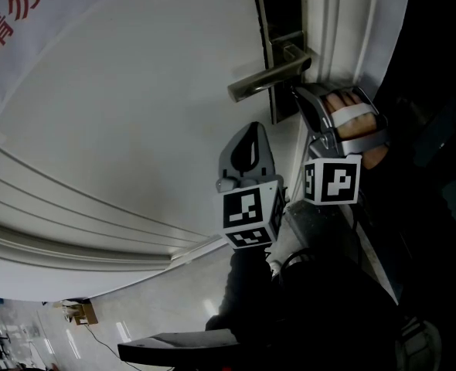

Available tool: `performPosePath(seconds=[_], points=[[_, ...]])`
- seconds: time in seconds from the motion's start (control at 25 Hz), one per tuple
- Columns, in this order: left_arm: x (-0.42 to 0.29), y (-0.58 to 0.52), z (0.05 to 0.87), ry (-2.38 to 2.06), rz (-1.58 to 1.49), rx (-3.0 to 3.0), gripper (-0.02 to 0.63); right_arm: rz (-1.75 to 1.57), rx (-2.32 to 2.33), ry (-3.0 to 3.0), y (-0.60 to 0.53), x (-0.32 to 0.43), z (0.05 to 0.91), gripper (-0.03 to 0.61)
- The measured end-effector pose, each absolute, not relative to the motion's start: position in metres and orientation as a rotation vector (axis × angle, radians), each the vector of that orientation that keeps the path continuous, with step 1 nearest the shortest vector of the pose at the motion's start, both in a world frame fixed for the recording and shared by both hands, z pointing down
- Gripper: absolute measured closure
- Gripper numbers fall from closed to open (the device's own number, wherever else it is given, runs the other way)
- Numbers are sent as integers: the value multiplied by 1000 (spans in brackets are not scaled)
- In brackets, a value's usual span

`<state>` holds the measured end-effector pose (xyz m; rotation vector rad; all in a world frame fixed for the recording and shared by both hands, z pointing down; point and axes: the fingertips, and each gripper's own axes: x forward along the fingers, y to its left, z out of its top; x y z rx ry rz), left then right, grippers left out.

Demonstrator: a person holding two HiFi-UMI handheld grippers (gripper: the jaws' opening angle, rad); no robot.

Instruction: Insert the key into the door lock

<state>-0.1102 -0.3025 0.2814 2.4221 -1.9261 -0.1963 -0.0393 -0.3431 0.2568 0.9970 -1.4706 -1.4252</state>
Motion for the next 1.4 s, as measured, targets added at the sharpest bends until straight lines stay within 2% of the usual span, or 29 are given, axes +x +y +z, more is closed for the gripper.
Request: performPosePath(seconds=[1.4], points=[[-108,-305,282,-1916,-202,2423,612,-1432,990,-1473,-343,-40,257,566]])
